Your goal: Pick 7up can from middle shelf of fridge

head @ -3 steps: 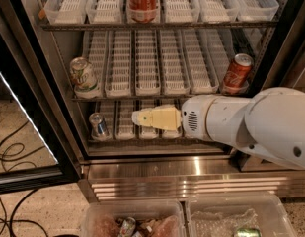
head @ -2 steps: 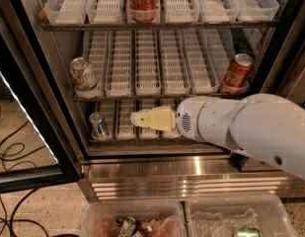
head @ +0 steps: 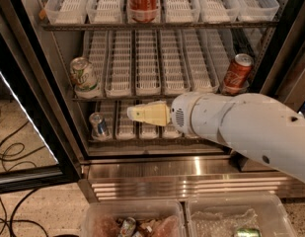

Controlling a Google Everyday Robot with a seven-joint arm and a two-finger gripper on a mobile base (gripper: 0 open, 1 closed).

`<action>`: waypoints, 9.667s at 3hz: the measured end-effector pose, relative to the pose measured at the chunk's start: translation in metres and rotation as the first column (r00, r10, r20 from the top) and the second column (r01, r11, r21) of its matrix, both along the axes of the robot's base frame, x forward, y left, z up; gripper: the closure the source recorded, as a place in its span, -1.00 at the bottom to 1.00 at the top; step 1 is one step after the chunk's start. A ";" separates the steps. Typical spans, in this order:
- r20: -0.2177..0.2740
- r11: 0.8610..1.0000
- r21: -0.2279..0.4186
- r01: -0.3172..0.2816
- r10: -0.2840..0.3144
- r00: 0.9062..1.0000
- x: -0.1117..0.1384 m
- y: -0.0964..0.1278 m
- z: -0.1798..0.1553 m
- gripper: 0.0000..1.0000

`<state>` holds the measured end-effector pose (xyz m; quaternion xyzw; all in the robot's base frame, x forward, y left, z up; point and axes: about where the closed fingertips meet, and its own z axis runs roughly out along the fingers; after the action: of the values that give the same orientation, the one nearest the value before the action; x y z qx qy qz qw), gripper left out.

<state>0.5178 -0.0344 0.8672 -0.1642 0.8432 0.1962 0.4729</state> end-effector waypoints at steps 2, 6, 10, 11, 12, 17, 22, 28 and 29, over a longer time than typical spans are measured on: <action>0.047 0.980 0.077 0.185 -0.189 0.981 0.042 -0.051 -0.008 -1.00; 0.247 0.974 0.017 0.224 -0.221 0.943 0.053 -0.048 -0.009 -1.00; 0.223 0.976 0.198 0.090 -0.135 0.966 0.086 0.027 0.041 -1.00; 0.228 0.975 0.208 0.077 -0.124 0.966 0.088 0.034 0.046 -1.00; 0.208 0.986 0.164 -0.034 -0.001 0.978 0.101 0.078 0.038 -1.00; 0.250 0.989 0.026 -0.147 0.136 0.959 0.117 0.151 0.009 -1.00; 0.303 0.973 -0.086 -0.215 0.231 0.925 0.170 0.232 -0.010 -1.00; 0.310 0.975 -0.081 -0.208 0.224 0.924 0.168 0.230 -0.004 1.00; 0.348 0.984 -0.071 -0.161 0.176 0.921 0.158 0.208 0.016 1.00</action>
Offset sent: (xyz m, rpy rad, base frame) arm 0.1316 0.0033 -0.0040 0.1801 0.0023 -0.3792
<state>0.6763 0.1737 0.8830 -0.2783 0.7311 0.1859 0.5945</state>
